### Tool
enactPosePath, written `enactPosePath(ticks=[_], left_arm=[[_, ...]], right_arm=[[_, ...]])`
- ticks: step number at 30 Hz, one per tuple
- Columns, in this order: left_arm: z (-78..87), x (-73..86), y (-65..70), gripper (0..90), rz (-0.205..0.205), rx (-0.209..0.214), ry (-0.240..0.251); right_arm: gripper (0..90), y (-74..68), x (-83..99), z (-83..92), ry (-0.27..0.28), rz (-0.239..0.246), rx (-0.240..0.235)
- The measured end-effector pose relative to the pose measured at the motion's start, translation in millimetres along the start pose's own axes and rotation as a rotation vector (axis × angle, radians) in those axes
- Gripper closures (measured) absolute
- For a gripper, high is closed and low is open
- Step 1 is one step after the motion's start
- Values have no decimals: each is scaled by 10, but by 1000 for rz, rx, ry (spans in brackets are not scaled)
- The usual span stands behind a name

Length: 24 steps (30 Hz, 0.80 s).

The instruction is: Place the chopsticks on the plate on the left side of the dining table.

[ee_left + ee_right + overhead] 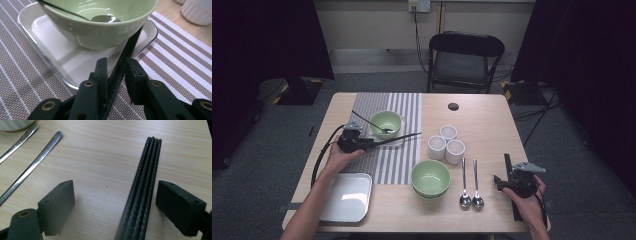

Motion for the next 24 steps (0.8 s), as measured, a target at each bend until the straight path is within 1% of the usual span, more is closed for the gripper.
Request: enactPosePath(ticks=[7, 11, 12, 14, 24], left_arm=[[16, 17, -24, 718, -2, -3, 10], [35, 22, -36, 717, -4, -9, 5], [46, 21, -44, 715, -7, -21, 4], [53, 31, -66, 717, 7, -15, 15], [59, 30, -111, 706, 9, -30, 29]], right_arm=[[148, 0, 0, 0, 0, 0, 0], [148, 0, 0, 0, 1, 0, -1], [148, 0, 0, 0, 0, 0, 0], [148, 0, 0, -1, 1, 1, -1], [148, 0, 0, 0, 0, 0, 0]])
Point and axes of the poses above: each handheld gripper's, and its own axes: z roughly backward along the jaws, x roughly out of its underside, y roughly to its right, the point moved 1 cm from there along -z, roughly forward along the jaws, and after that the axes turned 2 degrees about -z, right-handed, at the moved point
